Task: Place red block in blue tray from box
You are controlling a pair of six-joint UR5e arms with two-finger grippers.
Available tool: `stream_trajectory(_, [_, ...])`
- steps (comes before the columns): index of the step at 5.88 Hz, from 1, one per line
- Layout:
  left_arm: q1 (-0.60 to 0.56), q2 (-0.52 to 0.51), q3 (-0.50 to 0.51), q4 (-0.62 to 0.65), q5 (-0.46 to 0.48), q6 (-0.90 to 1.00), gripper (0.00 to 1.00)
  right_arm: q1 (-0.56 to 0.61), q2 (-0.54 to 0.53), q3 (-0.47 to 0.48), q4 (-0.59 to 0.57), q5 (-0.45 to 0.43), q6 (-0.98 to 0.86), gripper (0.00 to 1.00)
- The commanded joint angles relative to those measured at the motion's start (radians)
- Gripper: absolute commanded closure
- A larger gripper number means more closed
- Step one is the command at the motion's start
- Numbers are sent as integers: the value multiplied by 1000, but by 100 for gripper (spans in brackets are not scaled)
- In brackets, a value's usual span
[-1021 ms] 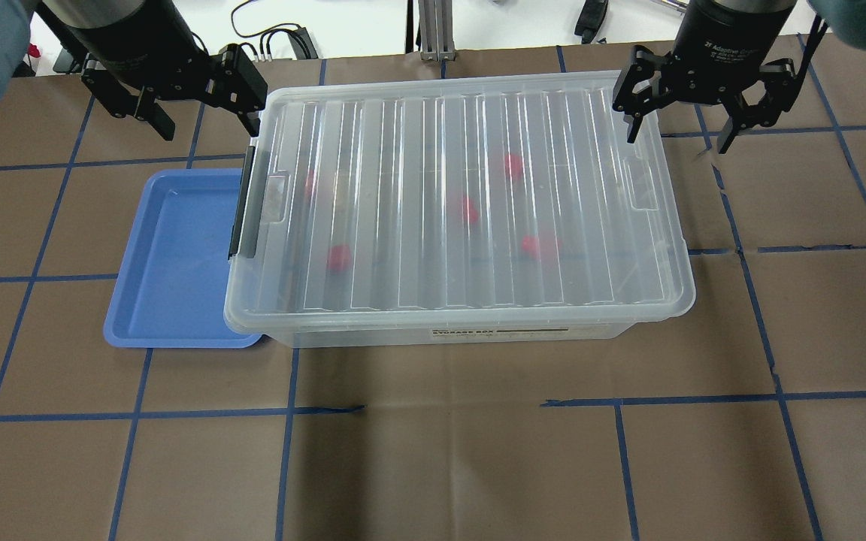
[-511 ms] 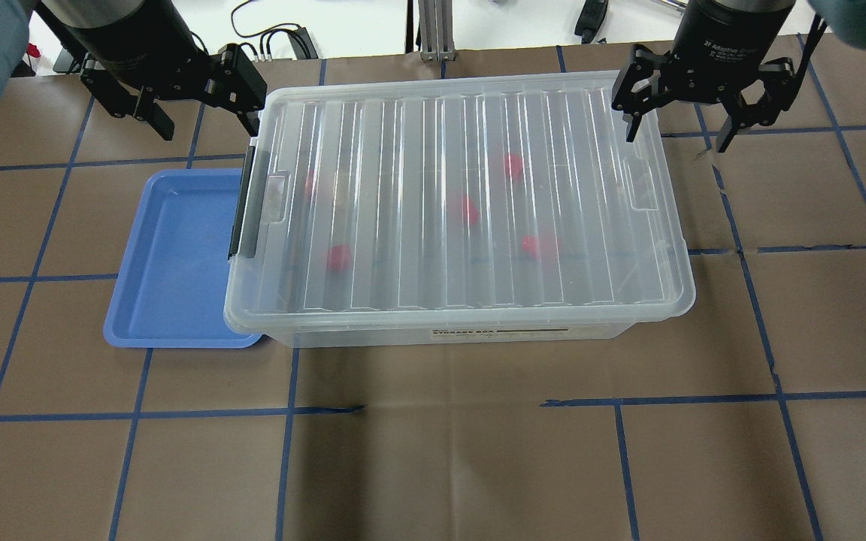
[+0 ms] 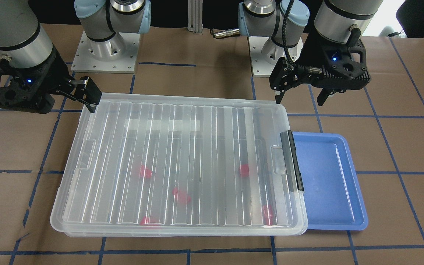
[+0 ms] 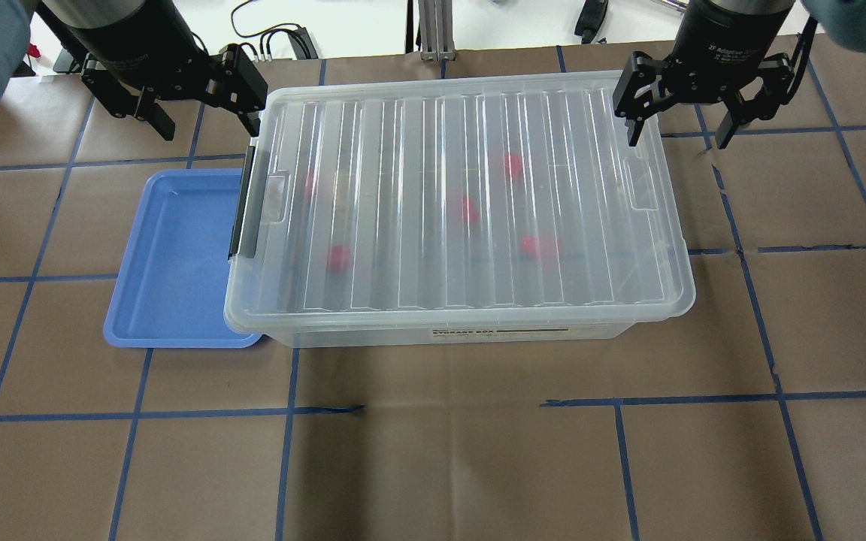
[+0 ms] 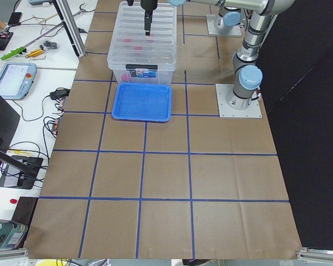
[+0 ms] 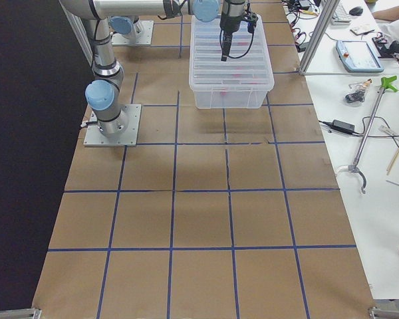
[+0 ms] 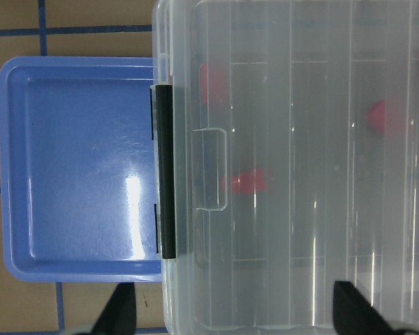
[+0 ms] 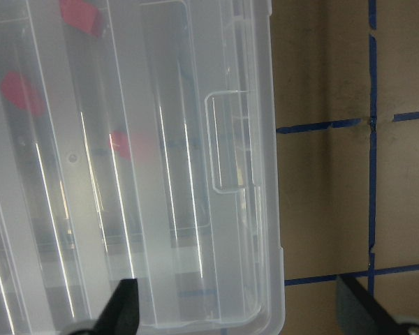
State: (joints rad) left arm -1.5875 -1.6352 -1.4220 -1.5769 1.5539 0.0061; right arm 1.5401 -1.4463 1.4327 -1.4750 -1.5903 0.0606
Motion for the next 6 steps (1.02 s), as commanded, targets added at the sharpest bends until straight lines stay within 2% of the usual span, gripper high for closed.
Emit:
stream_trajectory(1, [0, 0, 0, 0, 0, 0, 2, -38, 0, 102, -106, -8, -50, 0])
stream_trajectory(3, [0, 2, 0, 0, 2, 0, 2, -118, -5, 239, -249, -7, -171, 0])
stream_trajectory(6, [0, 2, 0, 0, 2, 0, 2, -118, 1, 294, -278, -5, -174, 0])
